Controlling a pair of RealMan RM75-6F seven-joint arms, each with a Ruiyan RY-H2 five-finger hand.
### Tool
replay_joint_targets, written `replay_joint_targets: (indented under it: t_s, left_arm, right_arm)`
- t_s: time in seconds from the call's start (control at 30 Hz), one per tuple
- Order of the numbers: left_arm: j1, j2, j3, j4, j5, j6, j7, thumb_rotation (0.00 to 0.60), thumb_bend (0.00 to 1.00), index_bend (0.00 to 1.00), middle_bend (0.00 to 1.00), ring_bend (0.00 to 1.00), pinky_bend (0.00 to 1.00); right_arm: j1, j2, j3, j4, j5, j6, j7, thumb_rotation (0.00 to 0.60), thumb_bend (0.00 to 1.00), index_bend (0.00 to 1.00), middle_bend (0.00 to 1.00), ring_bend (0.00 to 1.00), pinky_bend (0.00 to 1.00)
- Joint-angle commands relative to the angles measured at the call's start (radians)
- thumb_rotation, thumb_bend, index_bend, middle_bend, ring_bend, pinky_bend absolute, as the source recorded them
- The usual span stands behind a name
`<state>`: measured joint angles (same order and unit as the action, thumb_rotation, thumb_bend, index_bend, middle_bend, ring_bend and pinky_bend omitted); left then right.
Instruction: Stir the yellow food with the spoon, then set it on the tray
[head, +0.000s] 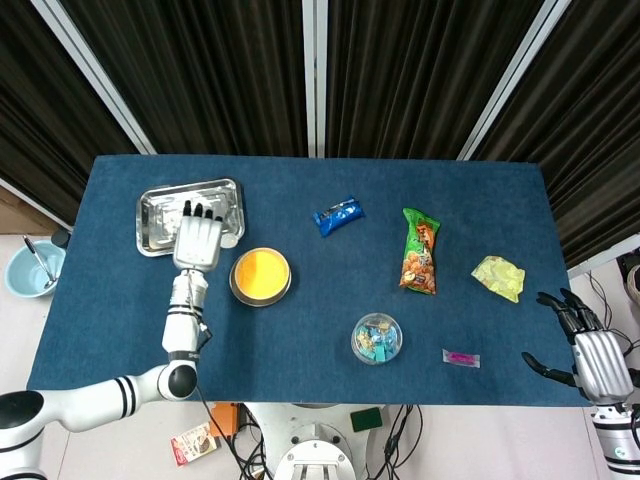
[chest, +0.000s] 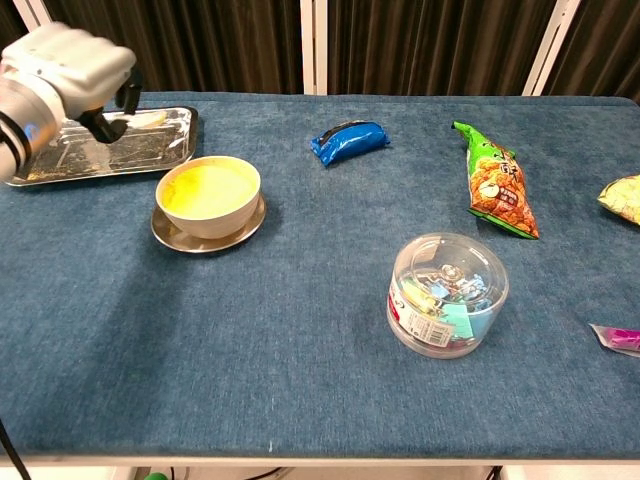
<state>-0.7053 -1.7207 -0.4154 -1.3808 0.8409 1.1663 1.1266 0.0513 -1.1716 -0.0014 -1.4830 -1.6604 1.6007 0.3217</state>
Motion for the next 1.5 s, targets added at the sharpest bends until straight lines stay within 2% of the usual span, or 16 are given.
replay_joint_targets:
  t_s: [0.03, 0.4, 0.73, 0.93, 1.07, 1.17, 1.27, 1.37, 1.5]
  left_arm:
    - [-0.022, 0.023, -0.031, 0.071, -0.087, -0.091, -0.086, 0.600, 0.41, 0.61, 0.38, 0.21, 0.18]
    - [-0.097, -0.015, 0.003, 0.291, -0.130, -0.202, -0.230, 0.600, 0.40, 0.57, 0.37, 0.21, 0.18]
    - [-0.159, -0.066, 0.043, 0.425, -0.181, -0.247, -0.208, 0.600, 0.38, 0.52, 0.35, 0.19, 0.18]
    - [-0.179, -0.089, 0.069, 0.475, -0.198, -0.259, -0.191, 0.600, 0.36, 0.44, 0.33, 0.18, 0.18]
    - [-0.177, -0.085, 0.076, 0.470, -0.189, -0.236, -0.204, 0.600, 0.34, 0.34, 0.31, 0.17, 0.18]
    - [-0.163, -0.054, 0.075, 0.420, -0.169, -0.201, -0.232, 0.600, 0.33, 0.32, 0.30, 0.17, 0.18]
    - [-0.115, 0.017, 0.076, 0.301, -0.103, -0.124, -0.314, 0.600, 0.33, 0.32, 0.30, 0.17, 0.18]
    - [-0.033, 0.127, 0.094, 0.133, -0.018, -0.020, -0.404, 0.600, 0.33, 0.32, 0.31, 0.17, 0.18]
    - [0.111, 0.321, 0.155, -0.128, 0.092, 0.078, -0.536, 0.600, 0.32, 0.33, 0.31, 0.17, 0.16]
  right_arm:
    - [0.000, 0.004, 0.001, -0.007, 0.002, -0.002, -0.008, 0.600, 0.15, 0.16, 0.21, 0.08, 0.19]
    - [0.011, 0.016, 0.009, -0.043, 0.017, -0.026, -0.042, 0.600, 0.15, 0.16, 0.21, 0.08, 0.19]
    - [0.014, 0.016, 0.015, -0.062, 0.036, -0.044, -0.059, 0.600, 0.15, 0.16, 0.21, 0.08, 0.19]
    - [0.018, 0.018, 0.016, -0.068, 0.038, -0.051, -0.063, 0.600, 0.15, 0.16, 0.21, 0.08, 0.19]
    - [0.015, 0.023, 0.016, -0.070, 0.033, -0.044, -0.058, 0.600, 0.15, 0.16, 0.21, 0.08, 0.19]
    - [0.009, 0.028, 0.015, -0.070, 0.029, -0.032, -0.052, 0.600, 0.15, 0.16, 0.21, 0.08, 0.19]
    - [0.000, 0.038, 0.014, -0.065, 0.029, -0.018, -0.044, 0.600, 0.15, 0.16, 0.21, 0.08, 0.19]
    - [-0.010, 0.055, 0.014, -0.055, 0.038, -0.008, -0.032, 0.600, 0.16, 0.16, 0.21, 0.08, 0.19]
    - [-0.020, 0.078, 0.021, -0.041, 0.058, -0.002, -0.028, 0.600, 0.18, 0.16, 0.21, 0.08, 0.19]
